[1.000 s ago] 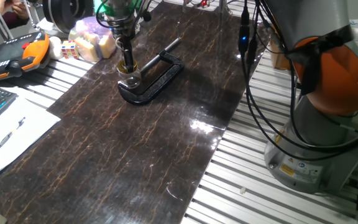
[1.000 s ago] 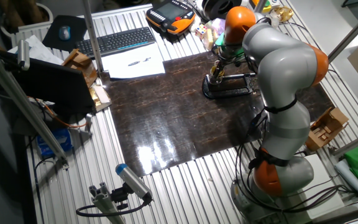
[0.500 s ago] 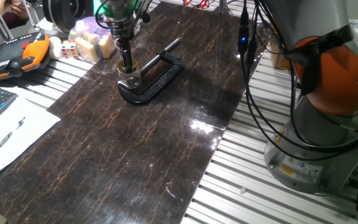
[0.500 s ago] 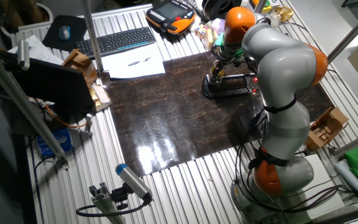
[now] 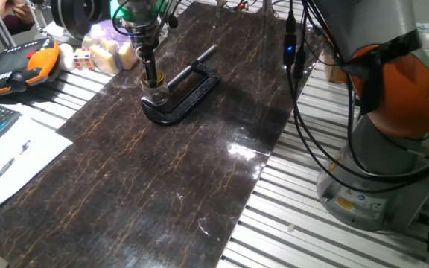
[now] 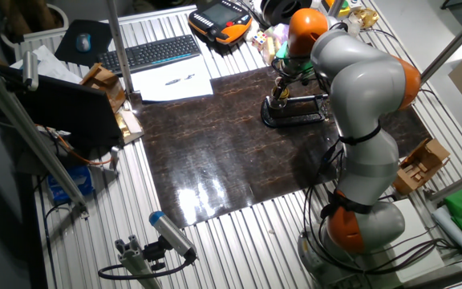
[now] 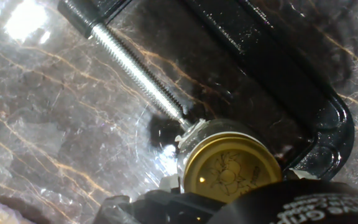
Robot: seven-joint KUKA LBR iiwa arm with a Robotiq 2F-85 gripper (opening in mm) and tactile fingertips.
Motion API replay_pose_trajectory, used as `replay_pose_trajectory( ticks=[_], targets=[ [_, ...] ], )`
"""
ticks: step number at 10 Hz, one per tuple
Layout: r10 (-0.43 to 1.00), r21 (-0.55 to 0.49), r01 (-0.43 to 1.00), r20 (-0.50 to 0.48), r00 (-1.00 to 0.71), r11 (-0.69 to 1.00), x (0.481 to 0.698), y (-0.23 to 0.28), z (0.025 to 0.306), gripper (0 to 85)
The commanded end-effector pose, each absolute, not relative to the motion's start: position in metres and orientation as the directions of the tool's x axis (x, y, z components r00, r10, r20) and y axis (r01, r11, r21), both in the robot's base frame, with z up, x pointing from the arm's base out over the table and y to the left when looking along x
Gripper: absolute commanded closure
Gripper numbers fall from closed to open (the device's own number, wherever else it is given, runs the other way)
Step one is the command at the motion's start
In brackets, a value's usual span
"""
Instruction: Unscrew the lid from the jar
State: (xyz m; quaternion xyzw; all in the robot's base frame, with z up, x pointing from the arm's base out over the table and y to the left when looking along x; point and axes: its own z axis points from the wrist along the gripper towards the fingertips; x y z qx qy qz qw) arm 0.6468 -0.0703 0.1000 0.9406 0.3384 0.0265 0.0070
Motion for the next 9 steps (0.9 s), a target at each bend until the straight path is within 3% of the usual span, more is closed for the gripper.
replay_pose_trajectory(
  ticks=[1, 9],
  targets=[
    [0.637, 0.030, 0.636, 0.041, 0.770, -0.771, 0.6466, -0.0703, 0.1000, 0.0],
    [0.639, 0.028, 0.639, 0.043, 0.768, -0.769, 0.6423, -0.0703, 0.0941, 0.0]
  ],
)
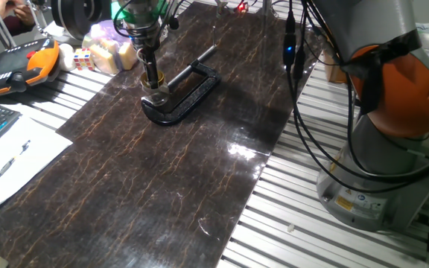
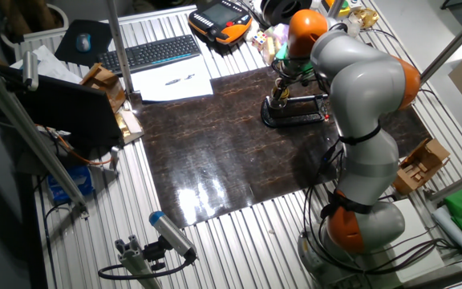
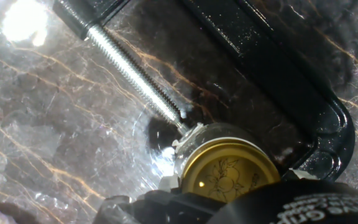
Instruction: Unscrew the lid from the jar
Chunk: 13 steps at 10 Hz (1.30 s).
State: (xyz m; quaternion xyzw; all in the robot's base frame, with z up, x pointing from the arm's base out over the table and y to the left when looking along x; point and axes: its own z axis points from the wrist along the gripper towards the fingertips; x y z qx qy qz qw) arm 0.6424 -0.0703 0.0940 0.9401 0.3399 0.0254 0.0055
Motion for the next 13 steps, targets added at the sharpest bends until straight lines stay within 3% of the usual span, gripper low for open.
replay_pose_trajectory(
  ticks=[1, 11, 12, 13],
  targets=[
    [0.639, 0.027, 0.639, 0.044, 0.768, -0.769, 0.6419, -0.0703, 0.0934, 0.0],
    [0.647, 0.027, 0.647, 0.054, 0.760, -0.762, 0.6406, -0.0709, 0.0844, 0.0],
    [0.651, 0.028, 0.650, 0.054, 0.758, -0.759, 0.6406, -0.0709, 0.0844, 1.3],
    [0.658, 0.028, 0.657, 0.053, 0.751, -0.753, 0.6406, -0.0709, 0.0844, 8.0]
  ],
)
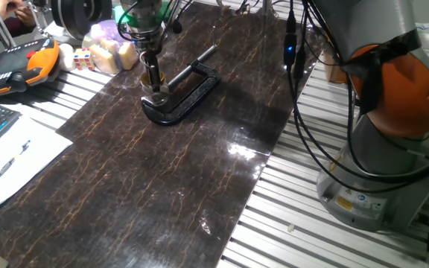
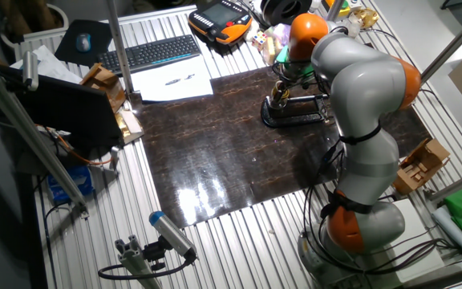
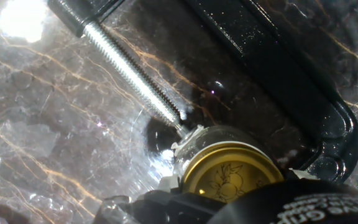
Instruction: Unscrew the lid from the jar
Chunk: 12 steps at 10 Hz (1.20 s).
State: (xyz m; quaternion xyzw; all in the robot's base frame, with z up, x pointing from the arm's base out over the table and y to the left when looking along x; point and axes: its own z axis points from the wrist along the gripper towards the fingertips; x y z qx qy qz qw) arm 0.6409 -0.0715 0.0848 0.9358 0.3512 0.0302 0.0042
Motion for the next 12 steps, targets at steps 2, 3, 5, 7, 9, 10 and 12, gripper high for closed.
replay_pose_trajectory(
  ticks=[2, 3, 5, 7, 9, 10, 12],
  targets=[
    [0.675, 0.032, 0.674, 0.051, 0.736, -0.738, 0.6405, -0.0709, 0.0845, 10.3],
    [0.681, 0.031, 0.680, 0.047, 0.731, -0.733, 0.6405, -0.0708, 0.0845, 6.3],
    [0.697, 0.035, 0.696, 0.047, 0.715, -0.717, 0.6405, -0.0707, 0.0843, 9.0],
    [0.714, 0.045, 0.712, 0.051, 0.699, -0.700, 0.6404, -0.0707, 0.0843, 12.3],
    [0.729, 0.049, 0.727, 0.051, 0.683, -0.685, 0.6404, -0.0706, 0.0845, 10.0],
    [0.735, 0.052, 0.733, 0.053, 0.676, -0.678, 0.6403, -0.0707, 0.0844, 19.7],
    [0.744, 0.055, 0.742, 0.052, 0.666, -0.668, 0.6403, -0.0707, 0.0847, 22.7]
  ],
)
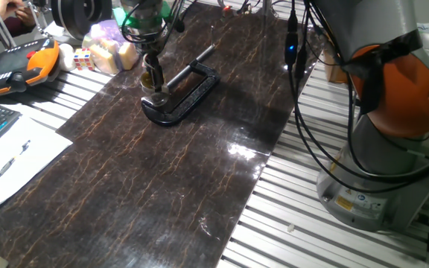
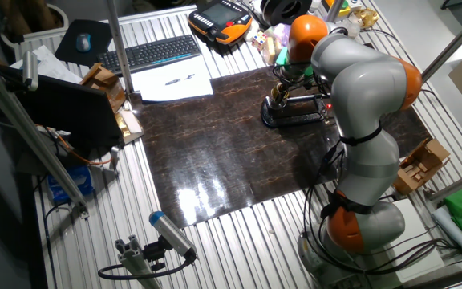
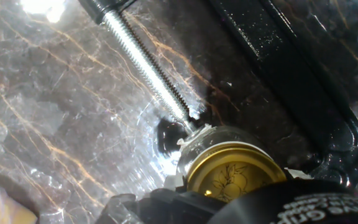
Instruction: Unscrew the lid from the jar
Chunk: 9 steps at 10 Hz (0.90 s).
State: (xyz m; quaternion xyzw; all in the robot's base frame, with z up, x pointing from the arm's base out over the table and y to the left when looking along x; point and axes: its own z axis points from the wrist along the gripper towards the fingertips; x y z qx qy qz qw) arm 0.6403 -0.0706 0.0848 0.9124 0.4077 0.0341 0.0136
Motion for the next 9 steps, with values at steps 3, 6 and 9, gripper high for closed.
replay_pose_trajectory(
  ticks=[3, 6, 9],
  targets=[
    [0.776, 0.047, 0.775, 0.042, 0.629, -0.631, 0.6400, -0.0708, 0.0856, 46.0],
    [0.784, 0.044, 0.783, 0.041, 0.620, -0.621, 0.6398, -0.0709, 0.0865, 64.3],
    [0.799, 0.058, 0.797, 0.044, 0.600, -0.601, 0.6397, -0.0706, 0.0862, 84.3]
  ],
)
